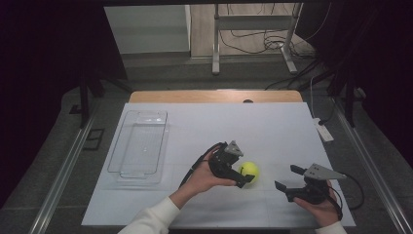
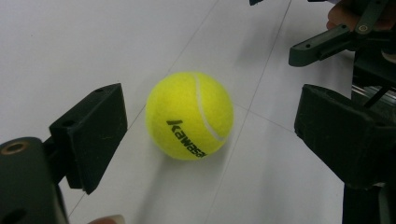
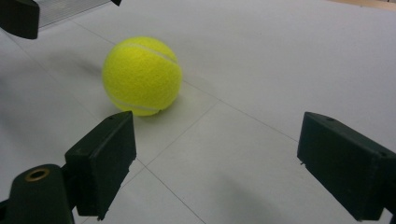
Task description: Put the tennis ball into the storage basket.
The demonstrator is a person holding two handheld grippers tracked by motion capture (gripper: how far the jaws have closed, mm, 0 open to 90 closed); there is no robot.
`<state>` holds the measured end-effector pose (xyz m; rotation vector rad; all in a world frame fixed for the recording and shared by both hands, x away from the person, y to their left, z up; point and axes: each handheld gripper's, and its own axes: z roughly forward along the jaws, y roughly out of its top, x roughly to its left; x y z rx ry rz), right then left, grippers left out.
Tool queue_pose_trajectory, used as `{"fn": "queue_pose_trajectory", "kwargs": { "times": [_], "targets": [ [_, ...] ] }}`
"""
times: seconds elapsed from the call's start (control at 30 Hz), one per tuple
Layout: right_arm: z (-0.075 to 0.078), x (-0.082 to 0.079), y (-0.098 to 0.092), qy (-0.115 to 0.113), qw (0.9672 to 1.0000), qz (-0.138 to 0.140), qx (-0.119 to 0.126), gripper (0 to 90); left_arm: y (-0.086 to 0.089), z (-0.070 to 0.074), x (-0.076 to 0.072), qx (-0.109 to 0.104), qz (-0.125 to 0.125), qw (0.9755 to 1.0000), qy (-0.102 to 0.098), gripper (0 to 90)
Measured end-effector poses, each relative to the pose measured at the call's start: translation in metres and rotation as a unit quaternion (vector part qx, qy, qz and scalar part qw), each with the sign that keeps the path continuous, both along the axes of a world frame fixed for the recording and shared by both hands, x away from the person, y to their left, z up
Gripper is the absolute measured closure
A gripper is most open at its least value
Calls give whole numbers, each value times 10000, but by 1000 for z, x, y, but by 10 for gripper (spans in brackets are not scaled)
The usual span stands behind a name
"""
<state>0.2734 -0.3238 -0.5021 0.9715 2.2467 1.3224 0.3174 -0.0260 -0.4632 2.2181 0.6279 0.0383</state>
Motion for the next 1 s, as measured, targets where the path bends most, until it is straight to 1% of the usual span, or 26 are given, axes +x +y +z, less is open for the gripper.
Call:
{"fn": "queue_pose_trajectory", "kwargs": {
  "times": [0.2, 0.3, 0.4, 0.57, 0.63, 0.83, 1.0],
  "targets": [
    [0, 0, 0, -10, 10000, -4, 7, 123, -7, -3, 5, 49, -11, 10000, 59, 106],
    [0, 0, 0, 5, 10000, -10, -1, 123, -9, -4, 7, 104, -30, 9999, 73, 106],
    [0, 0, 0, 6, 10000, -8, 6, 123, -12, -5, 9, 169, -76, 9997, 129, 105],
    [0, 0, 0, -6, 10000, -5, 3, 123, -18, -9, 13, 329, -160, 9991, 198, 96],
    [0, 0, 0, 1, 10000, -9, 5, 123, -19, -10, 14, 309, -126, 9992, 230, 90],
    [0, 0, 0, 9, 10000, -6, 3, 123, -23, -15, 20, 418, -121, 9986, 302, 86],
    [0, 0, 0, 0, 10000, -3, -10, 123, -27, -21, 23, 508, -185, 9978, 384, 85]
  ]
}}
